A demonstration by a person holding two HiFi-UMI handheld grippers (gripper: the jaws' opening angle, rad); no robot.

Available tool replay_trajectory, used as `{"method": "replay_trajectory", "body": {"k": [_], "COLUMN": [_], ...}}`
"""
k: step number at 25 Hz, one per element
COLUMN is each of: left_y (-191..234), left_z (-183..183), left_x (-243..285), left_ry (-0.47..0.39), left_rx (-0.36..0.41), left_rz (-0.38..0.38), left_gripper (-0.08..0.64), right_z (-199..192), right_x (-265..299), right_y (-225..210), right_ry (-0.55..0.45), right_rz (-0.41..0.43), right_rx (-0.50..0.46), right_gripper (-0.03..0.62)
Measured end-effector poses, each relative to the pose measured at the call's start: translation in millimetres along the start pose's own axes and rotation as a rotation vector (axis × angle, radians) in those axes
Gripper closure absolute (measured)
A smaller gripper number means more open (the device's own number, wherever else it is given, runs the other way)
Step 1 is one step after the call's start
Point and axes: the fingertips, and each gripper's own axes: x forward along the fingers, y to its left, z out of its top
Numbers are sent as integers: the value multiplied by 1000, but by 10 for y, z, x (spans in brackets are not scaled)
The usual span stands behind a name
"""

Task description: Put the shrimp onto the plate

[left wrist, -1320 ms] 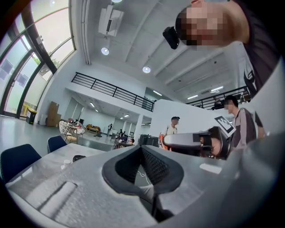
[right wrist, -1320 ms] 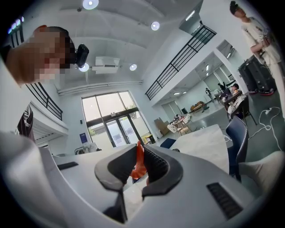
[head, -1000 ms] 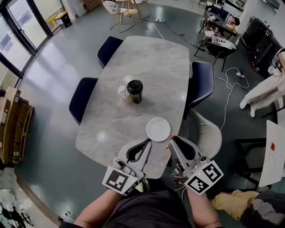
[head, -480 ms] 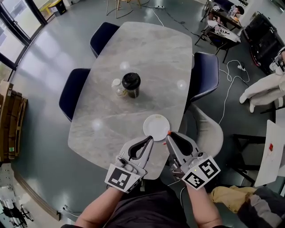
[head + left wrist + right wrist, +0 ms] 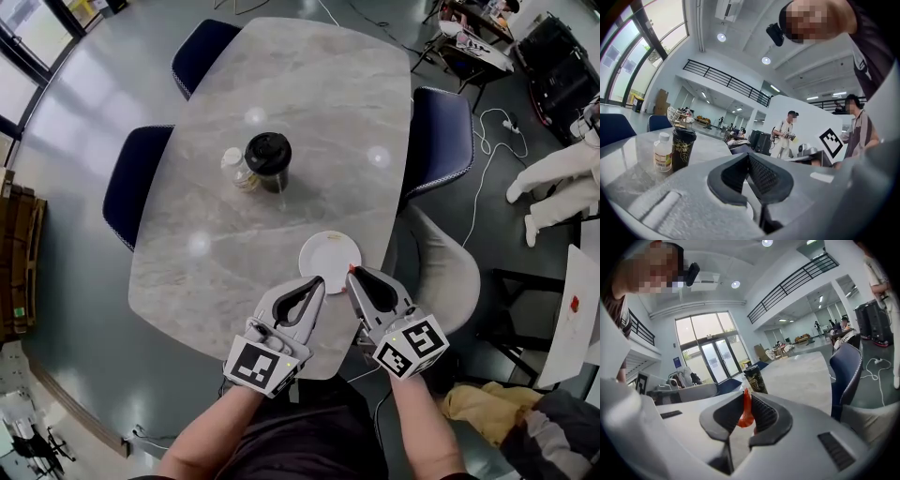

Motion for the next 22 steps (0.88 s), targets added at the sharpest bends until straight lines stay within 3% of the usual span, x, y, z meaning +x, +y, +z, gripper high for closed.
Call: {"method": "replay_trajectory", "body": {"k": [11,22], "left_y": [188,331], "left_z": [-542,-862], "left_x": [126,256], "left_ry": [60,93], "left_rx": [-2,-27], "left_rz": [-28,-23], "left_gripper": [554,552], "right_z": [-697,-1340], "right_x": [436,805], "right_y": [-370,-688], "right_ry": [161,412], "right_rz": [-85,-145], "right_rx": [-138,-342], "right_gripper": [540,540]}}
